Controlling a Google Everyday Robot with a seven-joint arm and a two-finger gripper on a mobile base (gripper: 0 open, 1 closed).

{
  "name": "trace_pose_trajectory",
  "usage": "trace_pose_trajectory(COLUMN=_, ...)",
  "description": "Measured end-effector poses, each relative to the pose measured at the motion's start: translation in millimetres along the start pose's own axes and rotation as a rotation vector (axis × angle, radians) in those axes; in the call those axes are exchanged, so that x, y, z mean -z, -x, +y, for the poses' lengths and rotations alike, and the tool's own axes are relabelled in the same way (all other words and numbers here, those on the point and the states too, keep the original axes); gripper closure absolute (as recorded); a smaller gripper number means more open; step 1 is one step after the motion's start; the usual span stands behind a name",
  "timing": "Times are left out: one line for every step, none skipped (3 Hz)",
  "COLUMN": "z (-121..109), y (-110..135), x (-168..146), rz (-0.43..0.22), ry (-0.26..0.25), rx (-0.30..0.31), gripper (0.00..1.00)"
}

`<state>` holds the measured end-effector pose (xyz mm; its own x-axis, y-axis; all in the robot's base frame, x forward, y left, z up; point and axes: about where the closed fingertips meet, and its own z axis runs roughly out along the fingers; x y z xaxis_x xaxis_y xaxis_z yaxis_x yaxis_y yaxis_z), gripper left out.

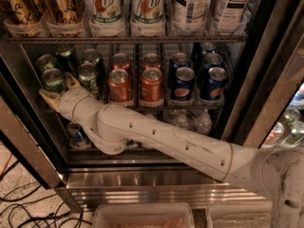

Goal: Pick green can from middle shelf of fridge

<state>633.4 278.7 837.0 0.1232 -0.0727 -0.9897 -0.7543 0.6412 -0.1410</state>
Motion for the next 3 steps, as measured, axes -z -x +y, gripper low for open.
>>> trace_pose_trajectory(z=0, y=0, x=0, rz=0.0, ry=0.0, rx=0.0, gripper=0.81)
trace_pose_trajectory(z=1, y=2, x=1, rz=-0.006, ry=-0.003, rx=0.0, gripper=1.0)
trace_pose_trajectory(z=0, y=19, x=10, rz=-0.045, ry=-0.025, rx=0.017, gripper=1.0)
